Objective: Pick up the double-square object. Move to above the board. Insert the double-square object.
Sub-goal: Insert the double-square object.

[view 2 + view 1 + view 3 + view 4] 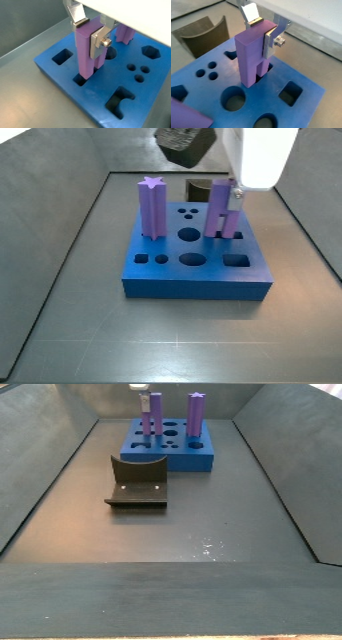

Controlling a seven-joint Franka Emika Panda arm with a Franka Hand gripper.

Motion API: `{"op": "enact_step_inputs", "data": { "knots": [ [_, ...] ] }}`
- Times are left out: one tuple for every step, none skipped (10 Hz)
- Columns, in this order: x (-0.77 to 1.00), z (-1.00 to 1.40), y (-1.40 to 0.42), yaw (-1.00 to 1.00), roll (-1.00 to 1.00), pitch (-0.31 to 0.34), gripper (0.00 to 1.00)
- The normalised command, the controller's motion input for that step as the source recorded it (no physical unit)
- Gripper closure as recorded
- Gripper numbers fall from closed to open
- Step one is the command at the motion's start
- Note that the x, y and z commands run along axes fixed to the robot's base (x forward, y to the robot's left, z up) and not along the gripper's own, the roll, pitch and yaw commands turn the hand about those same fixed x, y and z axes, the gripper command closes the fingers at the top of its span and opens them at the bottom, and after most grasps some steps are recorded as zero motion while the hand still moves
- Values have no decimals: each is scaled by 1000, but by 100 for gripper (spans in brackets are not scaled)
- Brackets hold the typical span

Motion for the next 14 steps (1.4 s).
{"op": "enact_step_inputs", "data": {
  "knots": [
    [626,-154,-231,-111,254,486,100],
    [614,-280,-254,-57,323,386,100],
    [443,-417,-34,0,206,240,100],
    [423,-311,0,0,89,191,100],
    [257,-31,0,-249,-43,89,100],
    [129,-117,89,-231,-366,-109,100],
    [0,-120,137,-220,-554,-514,100],
    [0,-83,57,-71,-366,-569,100],
    [-69,-40,0,0,0,-346,100],
    [-131,0,0,0,0,-214,100],
    [-57,-111,0,49,91,-57,100],
    [0,-29,-89,329,606,17,100],
    [0,0,-71,480,820,106,100],
    [9,0,-103,391,651,120,100]
  ]
}}
